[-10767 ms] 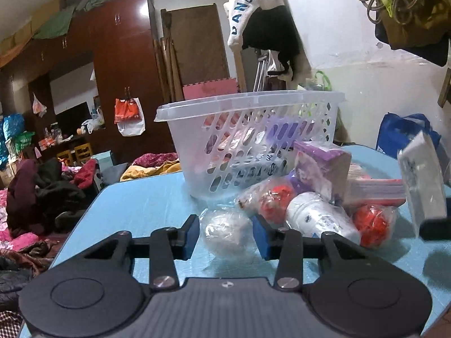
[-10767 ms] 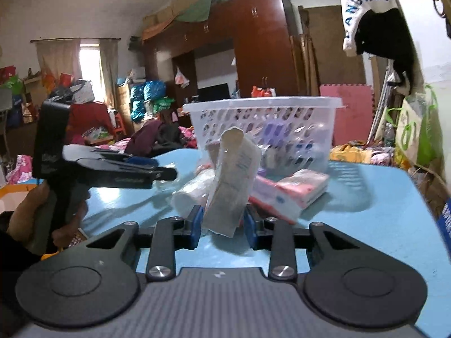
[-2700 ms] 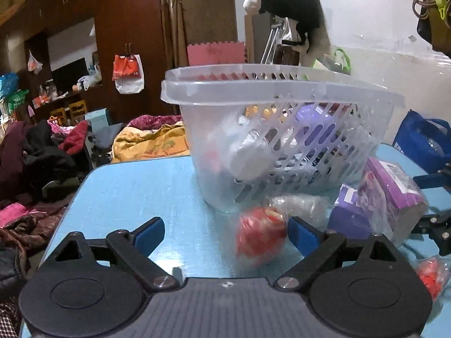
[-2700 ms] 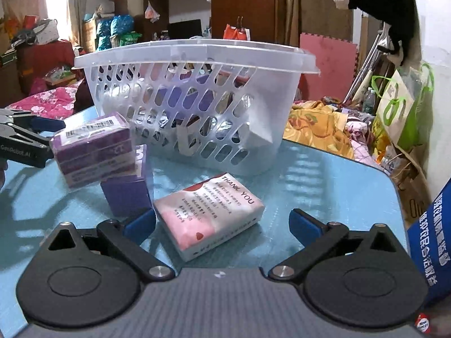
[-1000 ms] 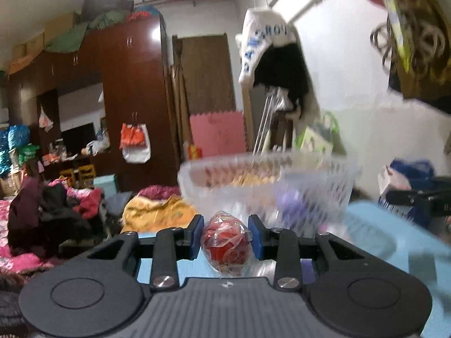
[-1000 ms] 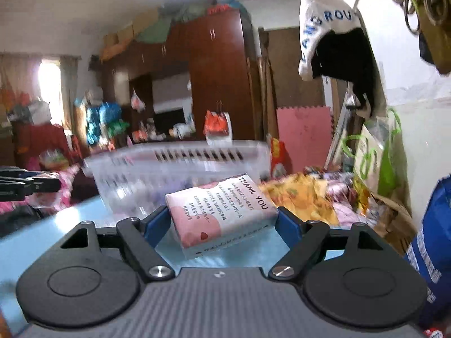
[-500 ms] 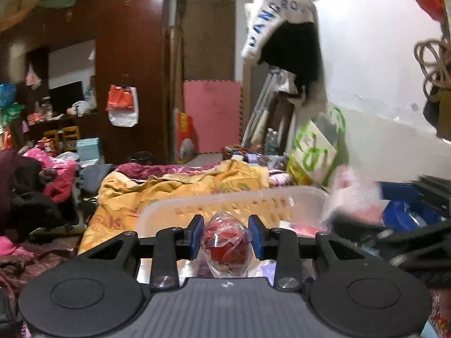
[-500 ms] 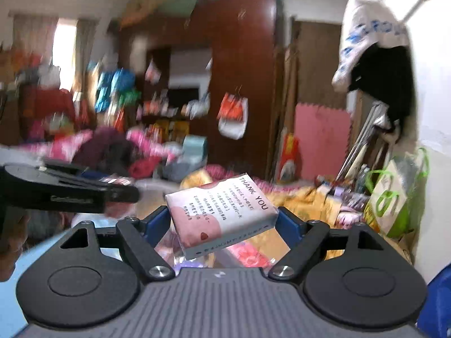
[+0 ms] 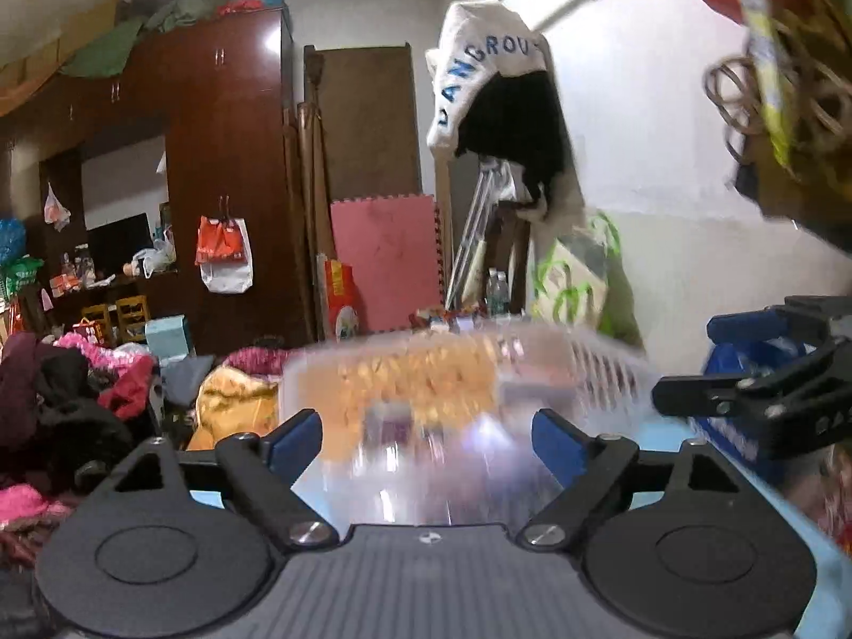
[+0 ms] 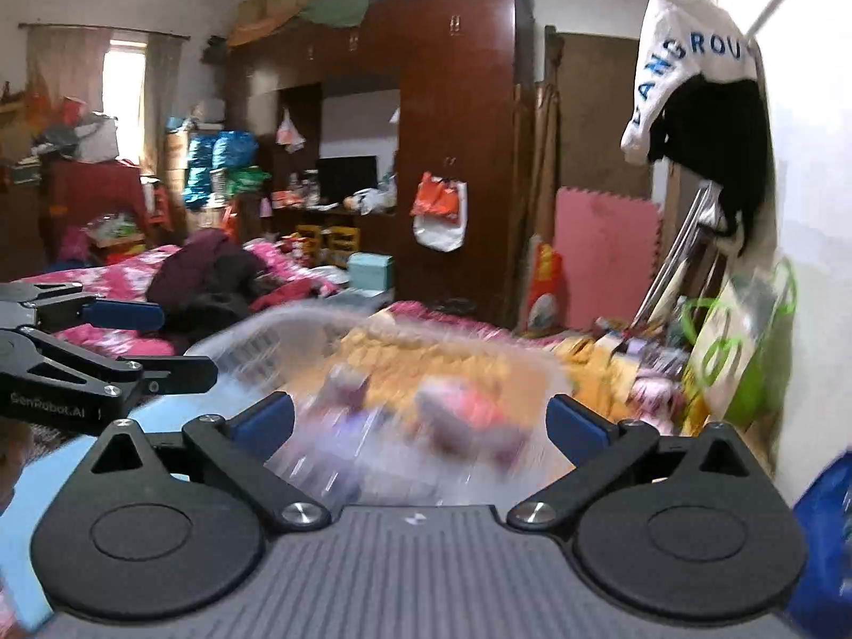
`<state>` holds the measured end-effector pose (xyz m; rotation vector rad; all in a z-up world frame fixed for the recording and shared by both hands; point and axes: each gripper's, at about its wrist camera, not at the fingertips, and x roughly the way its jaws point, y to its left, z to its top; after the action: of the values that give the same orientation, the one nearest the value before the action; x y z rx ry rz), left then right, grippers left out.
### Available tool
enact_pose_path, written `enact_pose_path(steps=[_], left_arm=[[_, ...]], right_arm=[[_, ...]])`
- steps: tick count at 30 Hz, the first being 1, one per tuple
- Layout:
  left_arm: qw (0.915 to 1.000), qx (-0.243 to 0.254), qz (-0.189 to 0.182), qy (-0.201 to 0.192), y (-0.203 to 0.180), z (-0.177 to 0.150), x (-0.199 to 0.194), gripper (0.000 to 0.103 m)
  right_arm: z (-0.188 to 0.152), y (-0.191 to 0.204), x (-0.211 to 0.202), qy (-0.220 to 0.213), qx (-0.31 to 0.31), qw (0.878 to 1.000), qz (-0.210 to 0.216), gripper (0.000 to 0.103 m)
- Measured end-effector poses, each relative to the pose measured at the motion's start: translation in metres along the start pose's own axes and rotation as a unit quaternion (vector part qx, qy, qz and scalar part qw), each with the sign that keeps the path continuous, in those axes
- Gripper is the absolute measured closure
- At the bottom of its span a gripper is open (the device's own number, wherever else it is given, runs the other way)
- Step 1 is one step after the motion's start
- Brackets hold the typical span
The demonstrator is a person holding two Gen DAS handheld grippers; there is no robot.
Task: Organize objects
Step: 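Carry both items over the white basket and open both grippers, then move the left gripper to the purple box while the right approaches the red-wrapped ball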
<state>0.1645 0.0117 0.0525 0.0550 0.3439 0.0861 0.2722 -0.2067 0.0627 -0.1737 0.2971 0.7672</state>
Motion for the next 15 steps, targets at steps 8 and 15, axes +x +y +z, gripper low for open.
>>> enact_pose_path(steps=[8,15], left_arm=[[0.9994,0.016,-0.031,0.006,-0.035,-0.054,-0.003,0.014],[0.9984,0.037,-0.035,0.023,-0.059,-0.063,0.009,0.014]], right_arm=[[-0.105,0.013,-0.03,0.009,0.069,0.995,0.078,0.0],[-0.111,0.033,-0.015,0.023,0.04,0.992,0.119,0.0]])
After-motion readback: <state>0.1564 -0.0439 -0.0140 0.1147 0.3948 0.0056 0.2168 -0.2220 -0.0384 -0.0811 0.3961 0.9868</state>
